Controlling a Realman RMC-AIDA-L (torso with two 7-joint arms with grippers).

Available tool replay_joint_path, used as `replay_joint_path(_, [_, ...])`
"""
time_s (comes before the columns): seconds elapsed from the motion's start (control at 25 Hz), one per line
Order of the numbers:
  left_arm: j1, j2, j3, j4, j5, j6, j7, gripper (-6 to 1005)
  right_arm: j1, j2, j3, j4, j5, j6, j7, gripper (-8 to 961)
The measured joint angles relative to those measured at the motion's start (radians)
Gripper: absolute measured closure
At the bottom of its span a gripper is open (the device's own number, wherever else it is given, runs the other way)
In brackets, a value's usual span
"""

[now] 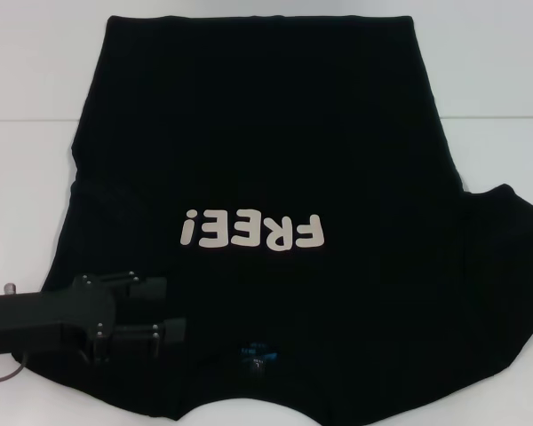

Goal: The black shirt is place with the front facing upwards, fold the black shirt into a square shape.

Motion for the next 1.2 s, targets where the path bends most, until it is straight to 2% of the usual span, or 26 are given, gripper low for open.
replay_joint_path(0.28, [-0.004,0.000,-0.001,0.000,0.003,-0.003,-0.011,220,0.013,0.000,0.008,-0.025,0.027,-0.033,-0.027,943])
replay_joint_path(0.48, [-0.006,0.000,-0.001,0.000,0.004,-0.005,-0.011,222,0.052,0.015,-0.032,-0.025,0.034,-0.050,-0.041,943])
replay_joint_path(0.68, [-0.006,0.000,-0.001,0.000,0.002,-0.007,-0.011,223,0.101,0.041,-0.106,-0.018,0.034,-0.052,-0.041,942])
replay_joint_path(1.04, [-0.006,-0.002,-0.001,-0.003,-0.001,-0.007,-0.011,226,0.193,0.125,-0.225,-0.015,0.033,-0.026,-0.037,942])
replay_joint_path(1.2, [-0.002,-0.005,-0.011,-0.007,-0.003,-0.006,-0.011,227,0.207,0.137,-0.228,0.003,0.042,-0.018,-0.021,940])
